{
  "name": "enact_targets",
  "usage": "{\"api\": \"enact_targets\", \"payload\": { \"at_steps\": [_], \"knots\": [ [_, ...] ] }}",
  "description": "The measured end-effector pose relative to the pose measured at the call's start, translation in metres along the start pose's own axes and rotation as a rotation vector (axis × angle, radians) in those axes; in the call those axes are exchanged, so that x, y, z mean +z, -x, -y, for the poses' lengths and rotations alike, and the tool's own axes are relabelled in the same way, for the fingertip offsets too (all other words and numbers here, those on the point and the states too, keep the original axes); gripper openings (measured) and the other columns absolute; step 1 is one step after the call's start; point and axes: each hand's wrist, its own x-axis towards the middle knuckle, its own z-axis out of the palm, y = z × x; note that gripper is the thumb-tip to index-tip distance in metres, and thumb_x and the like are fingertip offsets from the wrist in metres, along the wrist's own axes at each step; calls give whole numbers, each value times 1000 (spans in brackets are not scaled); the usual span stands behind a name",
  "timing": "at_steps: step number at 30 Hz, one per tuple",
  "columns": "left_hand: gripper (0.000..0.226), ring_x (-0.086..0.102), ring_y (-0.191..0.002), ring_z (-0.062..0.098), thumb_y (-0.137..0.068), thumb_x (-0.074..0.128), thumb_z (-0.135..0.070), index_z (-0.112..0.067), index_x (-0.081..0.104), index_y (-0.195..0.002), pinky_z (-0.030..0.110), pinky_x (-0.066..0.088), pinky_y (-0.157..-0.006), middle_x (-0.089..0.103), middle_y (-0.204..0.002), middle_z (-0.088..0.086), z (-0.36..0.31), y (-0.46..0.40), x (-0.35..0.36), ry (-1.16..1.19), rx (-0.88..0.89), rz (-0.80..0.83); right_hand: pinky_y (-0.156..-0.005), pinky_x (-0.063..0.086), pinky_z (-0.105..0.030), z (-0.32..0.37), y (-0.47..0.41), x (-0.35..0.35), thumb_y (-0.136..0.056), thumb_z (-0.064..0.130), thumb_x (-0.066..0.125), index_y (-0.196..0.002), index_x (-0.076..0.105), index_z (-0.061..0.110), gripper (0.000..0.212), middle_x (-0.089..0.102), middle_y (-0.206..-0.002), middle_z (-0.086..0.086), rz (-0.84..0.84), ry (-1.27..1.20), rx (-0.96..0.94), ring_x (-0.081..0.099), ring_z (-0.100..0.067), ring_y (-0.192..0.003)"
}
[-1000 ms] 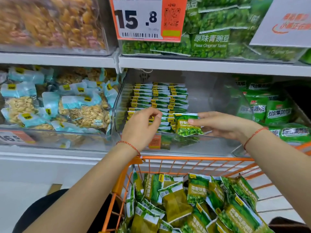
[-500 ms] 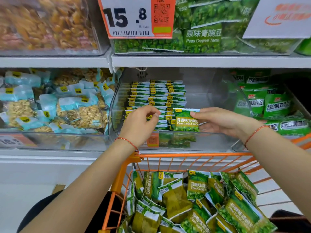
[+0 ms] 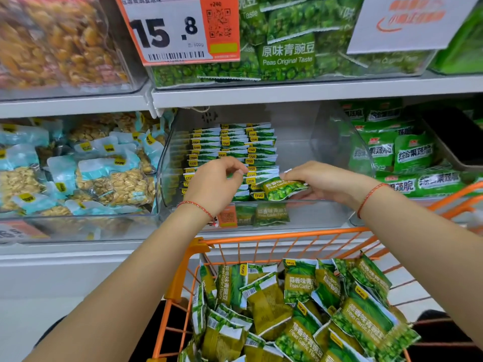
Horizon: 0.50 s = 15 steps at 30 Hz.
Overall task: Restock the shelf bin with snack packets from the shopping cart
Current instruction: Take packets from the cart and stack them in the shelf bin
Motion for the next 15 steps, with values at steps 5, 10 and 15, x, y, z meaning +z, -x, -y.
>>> {"api": "enact_targets", "payload": {
  "at_steps": [5,10,15],
  "knots": [
    [9,55,-107,18,-89,64,-29,-30,73,-89,35,45,-94,64,-85,-12,-3,-23,9,-256,44,241,-56,55,-24,-3,6,-22,-97,29,50,-105,61,14,20,70,-91,-6,-97,-50,1,69,-17,-68],
    [11,51,-106,20,-90,62,-26,-31,72,-92,30,40,-80,59,-78,-14,-16,-33,13,-582,148,343,-60,59,-36,-5,7,-32,-100,28,42,-112,52,9,24,71,-86,-23,-60,-245,138,72,-29,-67],
    [14,47,-110,23,-90,61,-23,-33,70,-89,35,35,-91,59,-88,-7,-18,-32,18,-643,194,318,-59,58,-35,-3,1,-25,-101,29,40,-117,51,9,28,71,-76,-22,-38,-219,165,71,-27,-59]
  ]
}}
